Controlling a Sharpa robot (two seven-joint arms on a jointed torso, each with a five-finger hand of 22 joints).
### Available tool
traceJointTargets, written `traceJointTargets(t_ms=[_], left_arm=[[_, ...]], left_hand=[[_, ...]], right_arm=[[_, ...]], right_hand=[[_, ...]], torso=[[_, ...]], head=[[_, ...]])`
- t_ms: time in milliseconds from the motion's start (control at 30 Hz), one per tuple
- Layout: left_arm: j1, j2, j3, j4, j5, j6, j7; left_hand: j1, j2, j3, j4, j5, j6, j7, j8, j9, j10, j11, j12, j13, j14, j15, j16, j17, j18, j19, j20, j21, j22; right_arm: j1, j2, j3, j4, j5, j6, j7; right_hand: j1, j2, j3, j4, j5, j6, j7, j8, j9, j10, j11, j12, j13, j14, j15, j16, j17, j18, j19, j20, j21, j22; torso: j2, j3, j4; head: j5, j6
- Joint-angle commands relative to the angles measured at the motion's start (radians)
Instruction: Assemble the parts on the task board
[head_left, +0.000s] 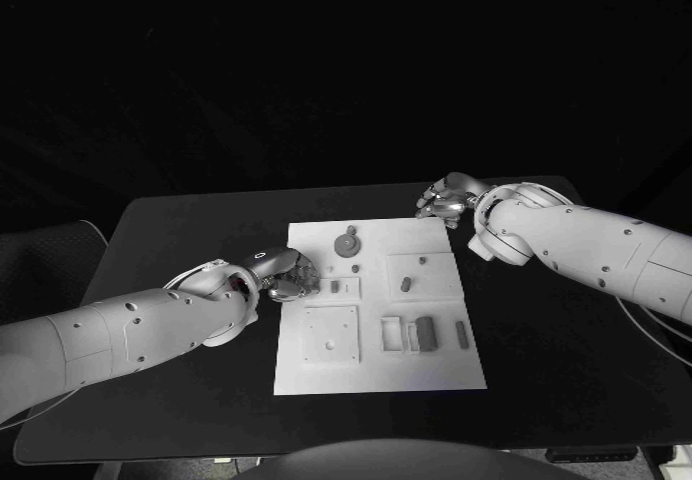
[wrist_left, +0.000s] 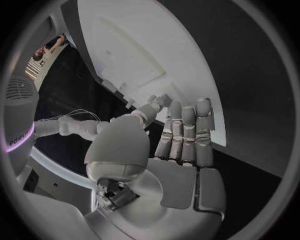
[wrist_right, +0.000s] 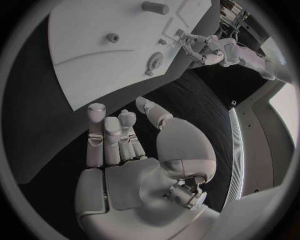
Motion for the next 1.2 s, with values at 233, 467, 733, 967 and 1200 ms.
traceJointTargets(t_ms=[233, 467, 733, 967, 1200], left_arm=[[-0.002, 0.004, -0.002, 0.0, -0.01, 0.015, -0.008], [-0.002, 0.003, -0.002, -0.001, -0.005, 0.006, -0.007], [-0.002, 0.001, -0.002, -0.001, 0.002, -0.008, -0.002], [-0.002, -0.001, -0.001, -0.001, 0.009, -0.017, 0.002], [-0.002, -0.005, -0.001, 0.003, 0.041, -0.045, 0.026]], left_hand=[[-0.011, -0.045, -0.021, -0.001, -0.004, -0.037, -0.01, -0.017, -0.009, -0.01, -0.006, 0.013, 0.004, -0.009, -0.002, 0.011, -0.003, 0.063, -0.007, -0.001, 0.005, 0.018], [-0.03, -0.083, -0.09, -0.033, -0.001, -0.08, -0.016, -0.033, -0.011, -0.013, -0.008, 0.016, 0.003, -0.012, -0.002, 0.014, -0.011, 0.065, -0.009, -0.002, 0.002, 0.014], [-0.06, -0.135, -0.157, -0.059, 0.004, -0.132, -0.023, -0.053, -0.015, -0.014, -0.009, 0.014, -0.002, -0.013, -0.003, 0.013, -0.022, 0.067, -0.007, -0.002, -0.012, 0.005], [-0.06, -0.143, -0.164, -0.064, 0.005, -0.156, -0.026, -0.061, -0.016, -0.022, -0.007, 0.012, -0.004, -0.007, -0.005, 0.017, -0.023, 0.068, 0.001, -0.003, -0.015, 0.002], [-0.059, -0.142, -0.163, -0.063, 0.007, -0.15, -0.023, -0.056, -0.013, -0.025, -0.005, 0.012, -0.004, -0.007, -0.005, 0.017, -0.025, 0.068, 0.003, -0.003, -0.017, 0.0]], right_arm=[[0.0, 0.0, 0.0, 0.001, -0.001, 0.014, 0.003], [0.0, 0.0, 0.0, 0.001, -0.001, 0.014, 0.003], [0.0, -0.001, 0.0, 0.001, -0.001, 0.013, 0.003], [0.0, -0.001, 0.0, 0.001, -0.001, 0.009, 0.004], [0.0, -0.001, 0.0, 0.001, 0.0, 0.001, 0.01]], right_hand=[[-0.011, -0.003, 0.005, 0.002, 0.004, 0.003, 0.011, 0.006, -0.002, -0.008, 0.001, 0.005, -0.001, -0.003, 0.001, 0.003, -0.001, 0.06, -0.002, -0.009, -0.005, 0.012], [-0.011, -0.003, 0.006, 0.002, 0.005, 0.003, 0.011, 0.006, -0.002, -0.008, 0.001, 0.005, -0.001, -0.003, 0.001, 0.003, -0.001, 0.06, -0.002, -0.009, -0.005, 0.012], [-0.011, -0.003, 0.006, 0.002, 0.005, 0.003, 0.011, 0.006, -0.002, -0.008, 0.001, 0.005, -0.002, -0.003, 0.001, 0.003, -0.001, 0.06, -0.002, -0.009, -0.005, 0.012], [-0.011, -0.003, 0.006, 0.002, 0.005, 0.002, 0.011, 0.005, -0.002, -0.008, 0.001, 0.005, -0.002, -0.003, 0.002, 0.003, -0.001, 0.06, -0.002, -0.009, -0.005, 0.012], [-0.01, -0.003, 0.007, 0.001, 0.005, 0.001, 0.011, 0.005, -0.002, -0.008, 0.001, 0.005, -0.002, -0.003, 0.002, 0.003, -0.001, 0.06, -0.002, -0.009, -0.005, 0.012]], torso=[[0.0, 0.0007, -0.0006], [0.0, 0.001, -0.0003], [0.0, 0.0004, -0.0003], [0.0, 0.0, -0.0001], [0.0, 0.0001, -0.0001]], head=[[-0.001, 0.0], [-0.002, 0.002], [-0.002, 0.003], [-0.002, 0.005], [-0.002, 0.008]])
